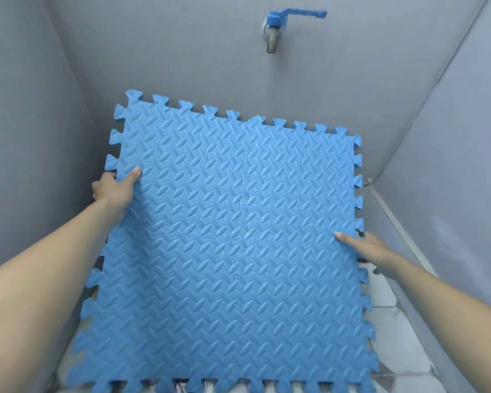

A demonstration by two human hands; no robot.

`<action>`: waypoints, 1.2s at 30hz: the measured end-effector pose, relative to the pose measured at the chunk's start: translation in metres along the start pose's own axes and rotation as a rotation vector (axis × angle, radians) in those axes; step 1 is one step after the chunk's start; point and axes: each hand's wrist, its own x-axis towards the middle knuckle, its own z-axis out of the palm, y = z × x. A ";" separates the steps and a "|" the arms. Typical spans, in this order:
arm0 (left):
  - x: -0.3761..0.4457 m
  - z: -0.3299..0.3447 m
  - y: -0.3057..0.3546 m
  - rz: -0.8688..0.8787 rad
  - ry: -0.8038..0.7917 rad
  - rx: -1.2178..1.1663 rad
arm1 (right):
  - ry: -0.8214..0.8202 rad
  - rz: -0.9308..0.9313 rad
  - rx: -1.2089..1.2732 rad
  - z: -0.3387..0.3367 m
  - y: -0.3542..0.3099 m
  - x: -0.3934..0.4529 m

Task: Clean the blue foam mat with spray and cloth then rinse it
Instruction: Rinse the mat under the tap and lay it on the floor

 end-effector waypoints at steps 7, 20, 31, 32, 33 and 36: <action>0.002 -0.026 -0.004 0.069 -0.368 0.439 | 0.040 0.039 0.234 0.010 0.007 0.003; -0.005 -0.048 -0.005 -0.001 -0.361 0.388 | 0.114 -0.053 0.426 0.009 -0.011 -0.024; -0.138 -0.167 0.082 -0.183 -0.269 0.288 | 0.052 0.183 0.411 -0.083 -0.090 -0.184; -0.147 -0.180 0.109 -0.177 -0.258 0.278 | 0.056 0.193 0.424 -0.101 -0.112 -0.198; -0.153 -0.194 0.138 -0.166 -0.245 0.283 | 0.052 0.199 0.427 -0.121 -0.137 -0.212; -0.158 -0.236 0.244 -0.132 -0.217 0.282 | 0.101 0.160 0.391 -0.190 -0.229 -0.251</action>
